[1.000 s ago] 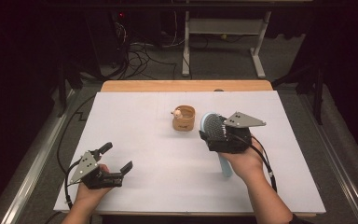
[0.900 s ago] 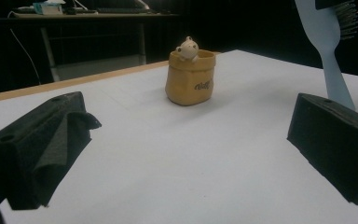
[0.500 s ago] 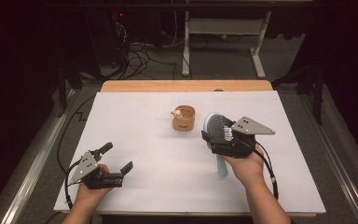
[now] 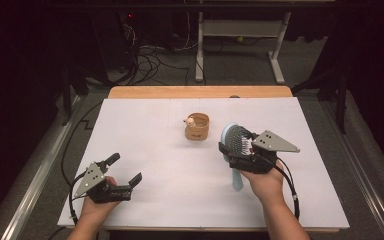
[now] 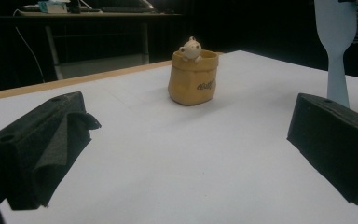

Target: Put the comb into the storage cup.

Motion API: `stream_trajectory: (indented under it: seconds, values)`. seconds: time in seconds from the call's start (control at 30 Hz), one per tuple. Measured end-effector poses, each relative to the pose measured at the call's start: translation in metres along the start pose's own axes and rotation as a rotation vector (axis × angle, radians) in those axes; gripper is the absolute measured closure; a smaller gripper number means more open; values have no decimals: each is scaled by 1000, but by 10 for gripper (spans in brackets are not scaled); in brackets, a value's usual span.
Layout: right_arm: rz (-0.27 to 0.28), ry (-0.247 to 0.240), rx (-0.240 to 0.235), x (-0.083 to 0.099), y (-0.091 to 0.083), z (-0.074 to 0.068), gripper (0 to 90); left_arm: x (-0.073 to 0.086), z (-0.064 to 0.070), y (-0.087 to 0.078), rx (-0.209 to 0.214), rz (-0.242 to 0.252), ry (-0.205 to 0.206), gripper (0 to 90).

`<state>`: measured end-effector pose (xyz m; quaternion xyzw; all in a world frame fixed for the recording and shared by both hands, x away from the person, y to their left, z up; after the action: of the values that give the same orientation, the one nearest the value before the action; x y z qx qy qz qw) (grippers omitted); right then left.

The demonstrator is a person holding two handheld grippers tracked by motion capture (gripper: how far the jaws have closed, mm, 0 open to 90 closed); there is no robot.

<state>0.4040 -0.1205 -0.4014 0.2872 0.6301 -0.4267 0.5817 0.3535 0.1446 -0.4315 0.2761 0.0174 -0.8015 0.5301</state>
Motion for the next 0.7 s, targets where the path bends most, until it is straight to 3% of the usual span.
stream_trajectory:
  seconds: [0.7]
  values:
    - [24,11,-2,-3,-1,-2,207,0,2,-2,-14,5,0,2]
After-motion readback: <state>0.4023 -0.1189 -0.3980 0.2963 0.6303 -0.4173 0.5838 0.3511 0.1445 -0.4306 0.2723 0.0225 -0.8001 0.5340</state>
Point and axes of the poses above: each handheld gripper's, and its own axes: y roughly forward along the jaws, x roughly out of its underside, z roughly to its right, the point moved 10 cm from there along y, roughly forward along the jaws, and after that the axes turned 13 degrees about x, right-handed, at the moved point
